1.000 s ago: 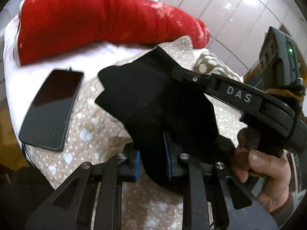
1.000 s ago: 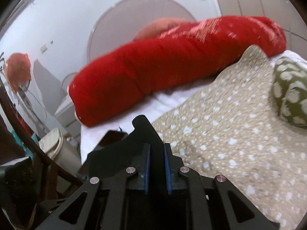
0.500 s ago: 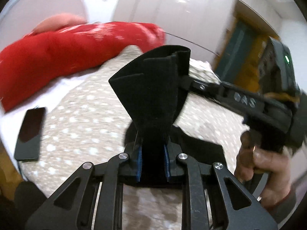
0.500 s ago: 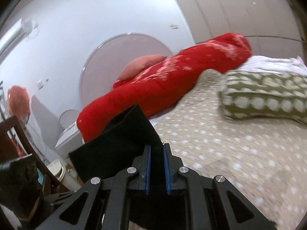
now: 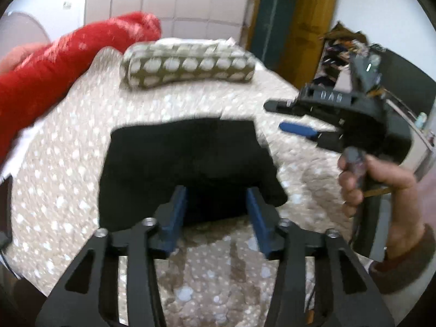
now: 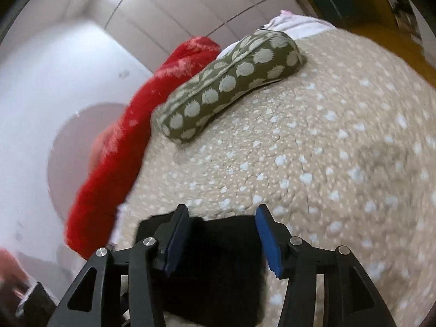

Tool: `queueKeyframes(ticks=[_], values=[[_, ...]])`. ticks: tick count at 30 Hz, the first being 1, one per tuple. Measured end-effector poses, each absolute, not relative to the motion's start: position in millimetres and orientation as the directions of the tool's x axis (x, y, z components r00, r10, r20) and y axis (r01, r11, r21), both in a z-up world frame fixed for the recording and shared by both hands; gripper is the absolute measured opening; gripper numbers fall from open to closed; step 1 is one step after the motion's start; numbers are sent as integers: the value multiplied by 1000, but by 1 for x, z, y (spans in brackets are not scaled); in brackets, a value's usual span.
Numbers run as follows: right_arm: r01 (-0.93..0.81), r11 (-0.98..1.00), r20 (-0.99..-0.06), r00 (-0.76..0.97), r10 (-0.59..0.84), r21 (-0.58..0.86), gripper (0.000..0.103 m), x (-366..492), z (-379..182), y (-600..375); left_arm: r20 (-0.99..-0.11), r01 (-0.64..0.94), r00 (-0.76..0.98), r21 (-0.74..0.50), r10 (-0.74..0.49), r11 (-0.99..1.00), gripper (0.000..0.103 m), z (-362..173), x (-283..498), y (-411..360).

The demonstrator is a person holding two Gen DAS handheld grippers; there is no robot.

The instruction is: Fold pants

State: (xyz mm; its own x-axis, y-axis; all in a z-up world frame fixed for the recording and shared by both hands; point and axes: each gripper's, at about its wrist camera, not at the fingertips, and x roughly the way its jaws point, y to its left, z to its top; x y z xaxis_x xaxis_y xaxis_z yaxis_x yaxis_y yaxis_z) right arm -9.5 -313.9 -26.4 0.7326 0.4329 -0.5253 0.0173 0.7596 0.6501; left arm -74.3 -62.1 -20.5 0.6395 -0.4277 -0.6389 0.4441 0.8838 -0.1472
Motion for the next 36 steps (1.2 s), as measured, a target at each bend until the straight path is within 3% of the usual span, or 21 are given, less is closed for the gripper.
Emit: queueKeyframes(ticks=[4, 10, 11, 12, 13, 15, 19, 25, 28, 29, 31, 32, 33, 36], values=[[-14, 702, -487, 710, 508, 712, 60, -17, -30, -308, -608, 453, 672, -114, -423, 884, 51, -11, -76, -47], [-55, 789, -597, 622, 507, 612, 61, -1, -45, -258, -657, 300, 682, -149, -321, 942, 51, -23, -47, -4], [-63, 813, -618, 616, 488, 578, 55, 1, -49, -249, -666, 273, 679, -162, -310, 948, 51, -24, -49, 3], [-70, 838, -630, 626, 459, 541, 33, 1, -51, -242, -673, 245, 680, -167, -292, 955, 51, -26, -45, 9], [-90, 858, -634, 636, 440, 505, 21, 1, -48, -236, -677, 225, 681, -167, -278, 960, 51, -27, -45, 14], [-107, 866, -624, 652, 432, 488, 11, 0, -39, -231, -680, 206, 683, -171, -267, 964, 51, -29, -41, 17], [-162, 908, -578, 724, 376, 387, 5, -10, -8, -233, -668, 193, 695, -182, -265, 964, 51, -23, -36, 14], [-1, 987, -669, 735, 111, 162, 0, 3, -23, -249, -737, 194, 635, -137, -231, 971, 51, -54, -14, -13], [-37, 947, -668, 701, 252, 319, 0, 3, -27, -265, -732, 184, 653, -95, -194, 978, 51, -58, -13, -19], [-41, 941, -642, 721, 262, 337, 3, -3, -21, -268, -732, 184, 653, -97, -195, 978, 51, -57, -13, -19], [-62, 928, -614, 733, 292, 367, 23, -10, -10, -271, -736, 181, 647, -103, -197, 978, 51, -57, -11, -19], [-77, 915, -609, 723, 325, 396, 50, -13, -8, -271, -737, 181, 647, -102, -197, 978, 51, -57, -11, -19], [-92, 898, -599, 715, 361, 431, 59, -16, -8, -272, -736, 182, 648, -102, -197, 978, 51, -57, -12, -19], [-87, 882, -614, 686, 390, 462, 59, -17, -19, -267, -733, 173, 650, -114, -200, 978, 52, -56, -11, -19]])
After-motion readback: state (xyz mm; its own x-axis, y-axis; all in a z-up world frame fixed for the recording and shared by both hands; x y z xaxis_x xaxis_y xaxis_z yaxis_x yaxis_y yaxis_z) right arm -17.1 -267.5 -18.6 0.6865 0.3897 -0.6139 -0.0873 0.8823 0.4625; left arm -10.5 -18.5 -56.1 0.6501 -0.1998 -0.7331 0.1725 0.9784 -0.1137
